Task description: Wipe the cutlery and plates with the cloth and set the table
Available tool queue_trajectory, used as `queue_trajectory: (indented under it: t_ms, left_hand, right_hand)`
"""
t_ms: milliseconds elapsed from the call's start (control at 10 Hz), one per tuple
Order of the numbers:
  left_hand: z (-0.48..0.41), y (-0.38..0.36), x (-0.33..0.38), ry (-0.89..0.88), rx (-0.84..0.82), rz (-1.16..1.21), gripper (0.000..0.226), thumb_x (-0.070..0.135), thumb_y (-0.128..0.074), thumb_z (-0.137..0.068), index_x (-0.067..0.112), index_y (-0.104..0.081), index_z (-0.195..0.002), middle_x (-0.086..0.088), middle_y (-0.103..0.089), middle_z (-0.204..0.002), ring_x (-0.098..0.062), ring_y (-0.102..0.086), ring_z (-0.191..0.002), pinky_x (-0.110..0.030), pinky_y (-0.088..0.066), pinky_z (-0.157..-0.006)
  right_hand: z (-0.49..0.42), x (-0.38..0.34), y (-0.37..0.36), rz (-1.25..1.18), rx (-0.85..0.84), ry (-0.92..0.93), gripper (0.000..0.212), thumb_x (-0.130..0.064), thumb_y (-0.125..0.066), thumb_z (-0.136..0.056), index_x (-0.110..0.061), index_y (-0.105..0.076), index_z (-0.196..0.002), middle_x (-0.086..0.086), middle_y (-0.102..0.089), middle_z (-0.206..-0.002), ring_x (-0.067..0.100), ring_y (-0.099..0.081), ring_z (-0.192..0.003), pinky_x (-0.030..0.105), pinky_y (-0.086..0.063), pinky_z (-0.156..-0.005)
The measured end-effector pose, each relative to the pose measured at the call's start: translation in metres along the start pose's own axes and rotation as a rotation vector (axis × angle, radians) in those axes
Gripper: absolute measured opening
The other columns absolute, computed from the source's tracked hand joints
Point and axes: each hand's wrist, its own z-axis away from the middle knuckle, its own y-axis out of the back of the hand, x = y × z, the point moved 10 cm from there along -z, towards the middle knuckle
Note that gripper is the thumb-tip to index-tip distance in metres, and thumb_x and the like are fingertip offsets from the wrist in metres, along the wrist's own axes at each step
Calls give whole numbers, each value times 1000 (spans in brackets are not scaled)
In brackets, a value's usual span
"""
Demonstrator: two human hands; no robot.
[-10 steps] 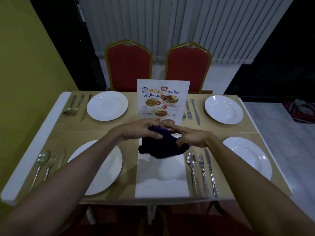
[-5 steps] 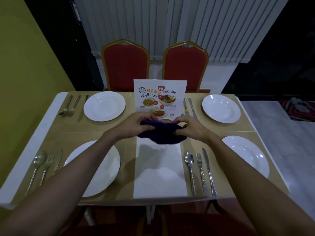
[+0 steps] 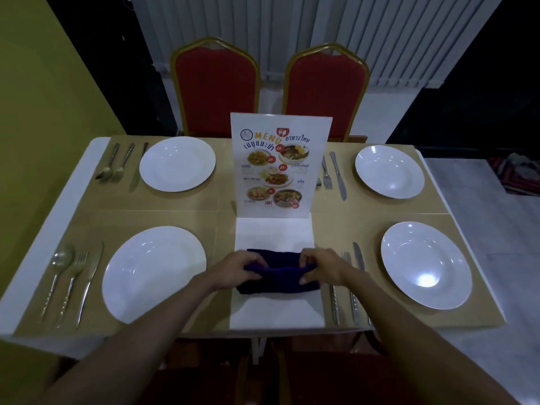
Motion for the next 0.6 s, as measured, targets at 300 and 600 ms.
queue_trajectory:
  t_ms: [300,600]
  left_hand:
    - [-10,-55,-25,77,30,-704,61,35,-27,-106,12,0,-157,-9,7,-165,-26,6,-152,-41,0,-122]
    - [-1,-58,-31,158,-89,-592,64,40,-20,-107,8,7,-155,-10,13,-164,-22,10,-152,-36,4,-122]
  right_hand:
    - [-12,0,-35,509,178,-53,65,-33,-53,-97,-23,-22,-154,8,-20,-161,39,-27,-141,50,-32,-112]
    - [-16,8,-54,358,-29,-75,79,-53,-43,-98,-22,1,-157,11,13,-163,38,11,-148,49,-4,-120]
